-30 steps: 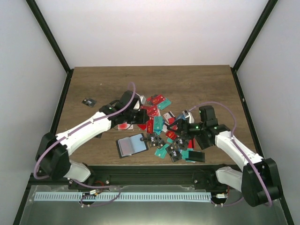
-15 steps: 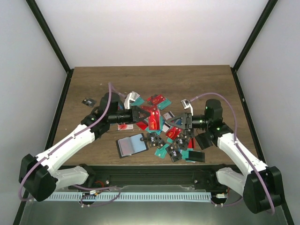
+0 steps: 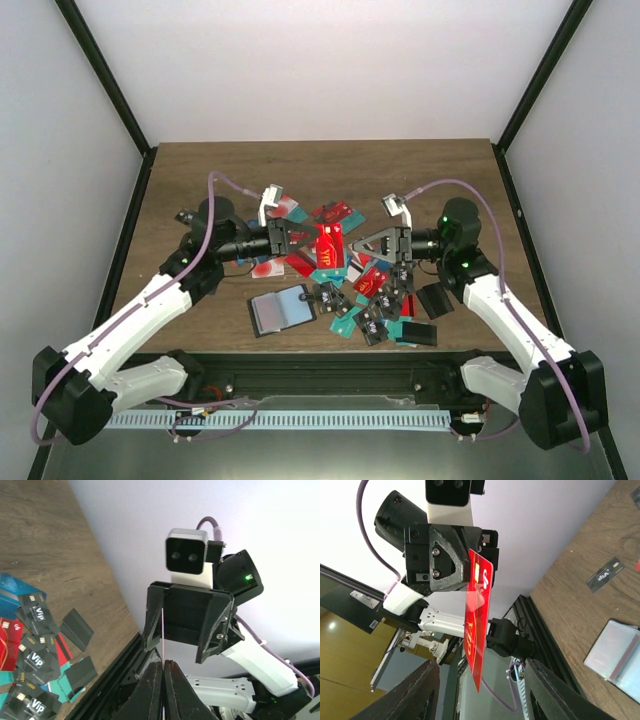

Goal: Put the credit cards into the card holder
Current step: Insert the credit card into the card holder.

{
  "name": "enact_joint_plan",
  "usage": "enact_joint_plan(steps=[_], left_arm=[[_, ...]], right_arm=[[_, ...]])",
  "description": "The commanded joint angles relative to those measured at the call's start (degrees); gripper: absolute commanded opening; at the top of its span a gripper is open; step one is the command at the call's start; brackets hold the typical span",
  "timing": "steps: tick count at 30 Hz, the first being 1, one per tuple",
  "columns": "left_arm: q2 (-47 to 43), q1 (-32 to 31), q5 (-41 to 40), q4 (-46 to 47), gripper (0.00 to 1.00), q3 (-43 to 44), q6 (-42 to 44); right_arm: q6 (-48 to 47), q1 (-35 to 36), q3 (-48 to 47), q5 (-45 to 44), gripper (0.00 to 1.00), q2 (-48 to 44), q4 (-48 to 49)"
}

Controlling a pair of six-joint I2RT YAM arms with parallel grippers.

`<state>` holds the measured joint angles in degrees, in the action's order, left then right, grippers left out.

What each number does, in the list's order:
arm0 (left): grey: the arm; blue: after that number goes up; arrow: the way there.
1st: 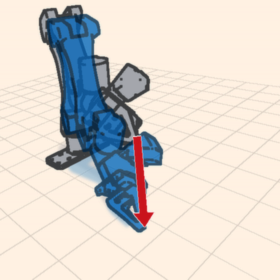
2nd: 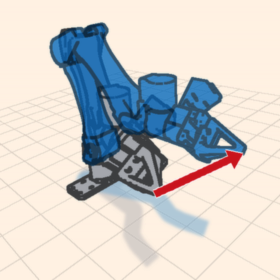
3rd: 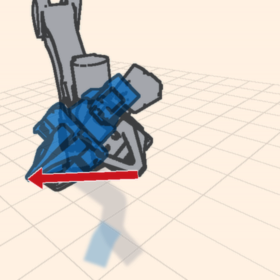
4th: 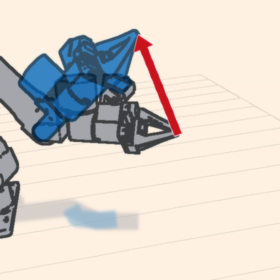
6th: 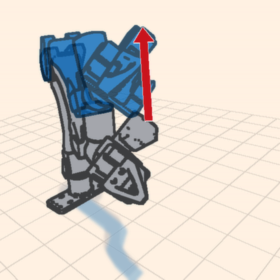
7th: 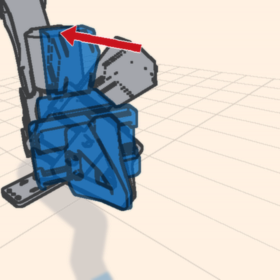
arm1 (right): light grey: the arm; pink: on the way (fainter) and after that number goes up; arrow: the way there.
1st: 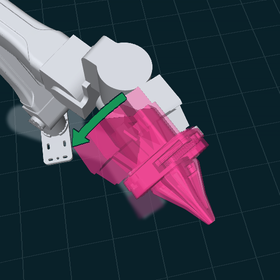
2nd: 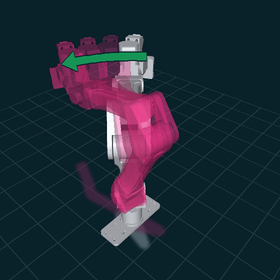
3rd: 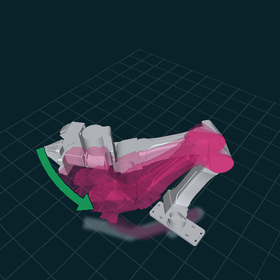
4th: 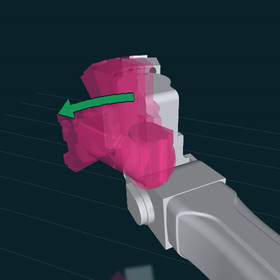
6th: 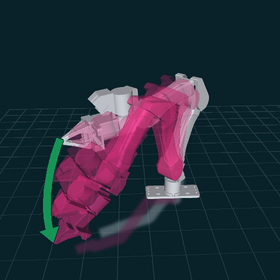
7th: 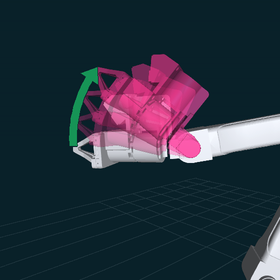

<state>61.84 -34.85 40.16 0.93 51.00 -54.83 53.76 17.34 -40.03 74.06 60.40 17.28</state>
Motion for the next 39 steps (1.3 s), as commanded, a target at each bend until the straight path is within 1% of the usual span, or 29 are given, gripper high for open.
enact_joint_plan(steps=[1,5,8,13,19,21,22,26,29,30,32,35,36,38,39], left_arm=[[-1.00,0.22,1.67,4.68,0.04,-1.21,-1.95],[-2.05,0.23,1.41,5.02,0.04,-1.60,-2.26],[-2.95,0.22,1.32,4.59,0.04,-2.13,-2.24],[-4.28,0.22,0.68,4.63,0.04,-3.39,-2.59],[-6.38,0.22,-0.38,4.39,0.04,-5.58,-2.77],[-6.76,0.22,-0.52,3.49,0.06,-6.18,-2.38],[-6.86,0.22,-0.68,1.85,0.09,-6.28,-1.41],[-7.97,0.22,-3.93,-7.20,0.36,-5.48,3.06],[-10.02,0.36,-8.98,-16.10,0.57,-5.08,5.70],[-10.66,0.40,-11.20,-19.37,0.60,-4.99,6.43],[-11.71,0.48,-17.12,-26.37,0.59,-4.76,8.14],[-12.18,0.48,-24.65,-36.36,0.48,-5.16,8.43],[-12.00,0.48,-26.14,-38.68,0.46,-5.80,8.35],[-11.13,0.62,-27.10,-41.89,0.37,-7.64,8.34],[-10.75,0.53,-27.06,-42.36,0.35,-8.65,8.24]], right_arm=[[0.66,3.34,-3.44,0.49,0.48,1.37,0.84],[0.37,6.21,-4.86,-1.38,0.43,2.79,0.16],[1.73,7.26,-5.18,-1.73,0.36,3.66,1.83],[3.06,9.49,-6.05,-1.65,0.22,5.75,3.31],[4.80,10.46,-5.81,-1.79,0.01,6.89,5.18],[4.78,10.60,-5.76,-1.90,0.01,7.11,5.33],[4.78,10.60,-5.63,-2.02,0.01,7.22,5.33],[4.26,10.69,-4.33,-2.96,0.01,8.59,5.04],[1.34,10.71,-3.49,-3.86,0.01,10.13,2.94],[-0.22,10.70,-3.41,-4.37,0.01,10.88,1.56],[-3.39,10.78,-3.35,-5.83,0.01,12.92,-2.39],[-6.94,11.53,-3.34,-7.97,0.01,16.17,-5.67],[-8.09,11.95,-3.55,-8.88,0.01,17.41,-6.85],[-9.98,13.02,-4.21,-11.26,0.01,19.84,-9.02],[-10.60,13.63,-4.48,-12.05,0.01,21.07,-9.65]])
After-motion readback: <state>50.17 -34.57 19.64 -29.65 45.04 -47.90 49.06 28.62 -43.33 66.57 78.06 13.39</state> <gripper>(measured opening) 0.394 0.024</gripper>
